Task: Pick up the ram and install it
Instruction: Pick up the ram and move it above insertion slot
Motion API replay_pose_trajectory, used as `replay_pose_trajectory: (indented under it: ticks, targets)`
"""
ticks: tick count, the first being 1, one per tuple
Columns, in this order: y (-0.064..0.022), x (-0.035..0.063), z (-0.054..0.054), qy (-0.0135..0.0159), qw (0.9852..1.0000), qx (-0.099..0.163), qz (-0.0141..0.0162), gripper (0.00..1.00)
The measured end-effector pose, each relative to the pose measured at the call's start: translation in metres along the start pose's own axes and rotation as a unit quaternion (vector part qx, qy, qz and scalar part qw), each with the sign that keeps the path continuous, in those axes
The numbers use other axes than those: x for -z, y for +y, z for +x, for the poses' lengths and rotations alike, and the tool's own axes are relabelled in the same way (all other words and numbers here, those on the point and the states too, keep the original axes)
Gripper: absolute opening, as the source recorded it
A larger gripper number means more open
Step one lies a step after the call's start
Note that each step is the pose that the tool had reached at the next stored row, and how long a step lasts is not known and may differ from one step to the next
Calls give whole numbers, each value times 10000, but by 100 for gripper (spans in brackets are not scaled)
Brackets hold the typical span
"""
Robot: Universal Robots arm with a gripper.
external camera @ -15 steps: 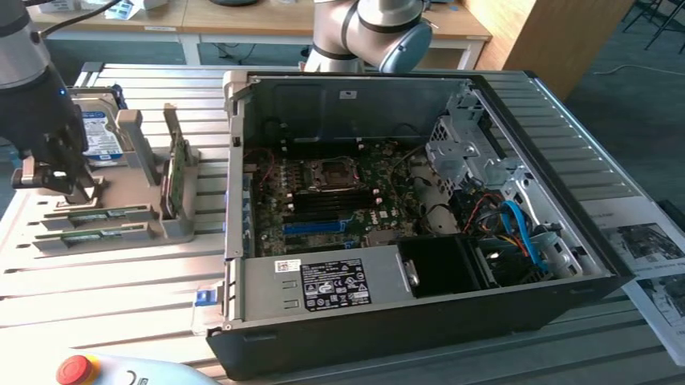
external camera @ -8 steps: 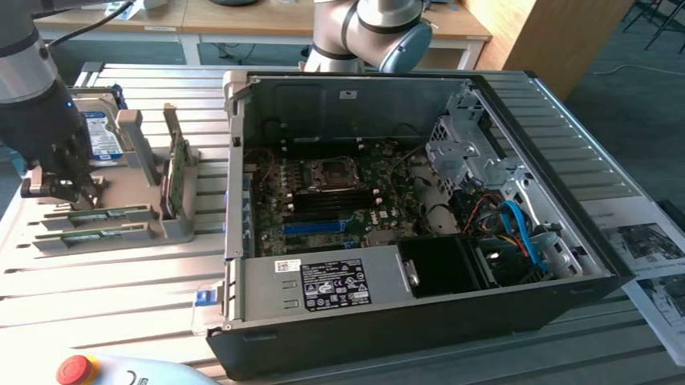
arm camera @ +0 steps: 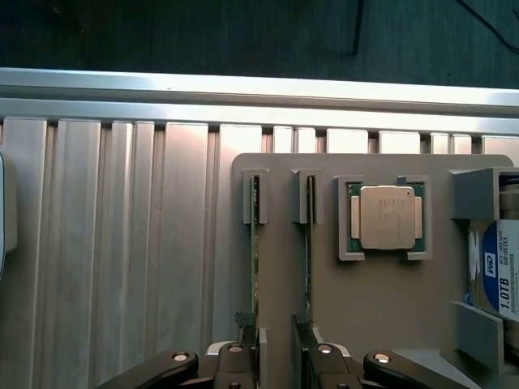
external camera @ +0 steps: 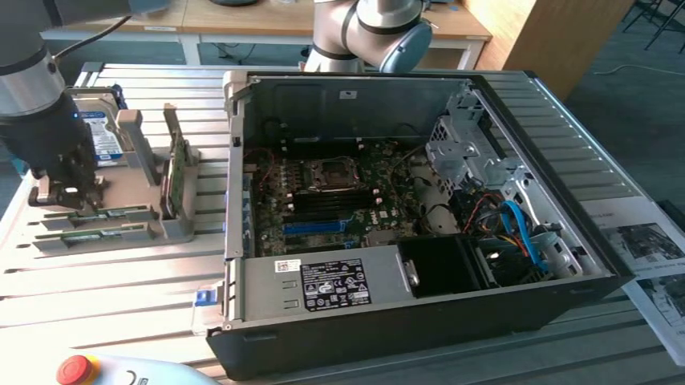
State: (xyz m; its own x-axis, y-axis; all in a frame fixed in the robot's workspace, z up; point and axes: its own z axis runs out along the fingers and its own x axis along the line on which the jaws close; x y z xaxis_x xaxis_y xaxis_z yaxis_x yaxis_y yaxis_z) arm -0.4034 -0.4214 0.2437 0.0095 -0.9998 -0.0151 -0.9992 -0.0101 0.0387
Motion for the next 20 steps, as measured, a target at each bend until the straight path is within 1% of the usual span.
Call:
replay_pose_trajectory:
  ticks: [5,10,20]
  targets:
    - [-3,-74,1,0,10000,0,0,31]
    - [-3,-75,2,0,10000,0,0,31]
    - [-2,-74,47,0,10000,-1,0,31]
